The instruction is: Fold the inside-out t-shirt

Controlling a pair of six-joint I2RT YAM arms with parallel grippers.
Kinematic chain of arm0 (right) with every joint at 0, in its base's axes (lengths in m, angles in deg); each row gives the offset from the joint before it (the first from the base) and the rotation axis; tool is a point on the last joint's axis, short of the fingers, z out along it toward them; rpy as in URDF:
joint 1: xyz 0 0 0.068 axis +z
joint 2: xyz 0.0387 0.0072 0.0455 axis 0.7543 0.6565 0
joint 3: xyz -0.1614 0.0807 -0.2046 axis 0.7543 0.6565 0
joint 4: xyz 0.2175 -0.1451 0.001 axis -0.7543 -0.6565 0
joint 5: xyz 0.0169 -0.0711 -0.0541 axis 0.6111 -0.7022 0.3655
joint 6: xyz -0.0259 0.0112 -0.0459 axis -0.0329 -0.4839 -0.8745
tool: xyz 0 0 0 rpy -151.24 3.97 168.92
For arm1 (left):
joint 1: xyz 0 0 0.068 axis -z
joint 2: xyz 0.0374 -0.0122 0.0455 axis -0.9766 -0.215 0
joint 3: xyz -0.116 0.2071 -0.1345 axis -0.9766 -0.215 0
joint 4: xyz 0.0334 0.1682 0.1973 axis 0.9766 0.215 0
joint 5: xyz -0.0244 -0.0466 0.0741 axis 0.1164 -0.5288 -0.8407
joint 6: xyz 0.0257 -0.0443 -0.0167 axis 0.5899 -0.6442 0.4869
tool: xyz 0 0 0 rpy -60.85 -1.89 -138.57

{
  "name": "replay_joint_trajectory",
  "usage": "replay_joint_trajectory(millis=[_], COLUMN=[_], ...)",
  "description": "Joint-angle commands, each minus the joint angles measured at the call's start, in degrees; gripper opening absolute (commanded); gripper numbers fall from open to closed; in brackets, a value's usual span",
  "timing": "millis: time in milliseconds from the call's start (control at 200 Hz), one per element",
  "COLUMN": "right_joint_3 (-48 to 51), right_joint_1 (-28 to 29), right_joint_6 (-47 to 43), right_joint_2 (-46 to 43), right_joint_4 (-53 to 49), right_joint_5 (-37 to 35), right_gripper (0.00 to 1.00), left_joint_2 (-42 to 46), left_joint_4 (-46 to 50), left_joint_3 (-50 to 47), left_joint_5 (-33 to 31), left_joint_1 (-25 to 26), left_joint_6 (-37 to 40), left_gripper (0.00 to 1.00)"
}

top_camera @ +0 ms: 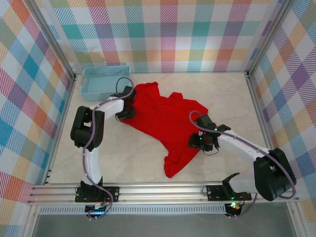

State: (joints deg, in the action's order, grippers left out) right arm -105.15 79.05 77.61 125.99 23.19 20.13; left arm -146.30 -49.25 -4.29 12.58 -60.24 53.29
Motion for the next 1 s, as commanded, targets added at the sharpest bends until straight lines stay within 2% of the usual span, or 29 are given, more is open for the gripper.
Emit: replay_joint_trajectory(millis=[0,130,265,375,535,590,645,815,890,995], right_joint_3=[0.27,-0.55,-2.44,-2.55,-4.22,-4.44,-6.71,-9.84,-10.36,-8.49], right_joint_1=[2.09,2.70,0.63,-6.19,-18.63,-21.91,-23.83,-22.06,-18.02,-11.46], right_joint_6=[3.09,3.61,3.18,1.56,-1.07,-1.58,-1.86,-5.97,-7.94,-7.24], right_joint_2=[2.56,7.31,11.21,12.29,14.63,15.31,16.38,11.39,7.41,1.72], right_joint_4=[2.52,3.15,0.87,2.63,7.72,11.46,10.57,4.45,-0.77,-6.39], right_joint_5=[1.17,-0.28,-6.05,-4.90,2.98,6.17,6.92,1.73,-3.91,-5.77], right_gripper=[0.52,0.51,0.41,0.31,0.27,0.28,0.30,0.41,0.49,0.53], left_joint_2=[4.77,9.56,17.86,25.26,33.44,35.59,37.37,38.85,37.30,34.88], left_joint_4=[0.69,1.48,1.47,0.87,-2.03,-3.95,-6.09,-9.91,-10.22,-9.58], left_joint_3=[-2.83,-5.09,-9.63,-13.77,-19.36,-21.57,-23.65,-27.47,-27.99,-28.08], left_joint_5=[0.99,4.61,6.74,7.82,10.54,11.98,12.95,15.40,17.17,17.96], left_joint_1=[-0.78,-0.66,-0.71,-0.73,-0.81,-1.06,-1.11,-1.35,-1.32,-1.34], left_joint_6=[-0.07,0.59,0.42,0.61,-0.83,-1.89,-2.66,-3.82,-3.90,-4.19], left_gripper=[0.15,0.08,0.05,0.04,0.00,0.00,0.00,0.00,0.01,0.07])
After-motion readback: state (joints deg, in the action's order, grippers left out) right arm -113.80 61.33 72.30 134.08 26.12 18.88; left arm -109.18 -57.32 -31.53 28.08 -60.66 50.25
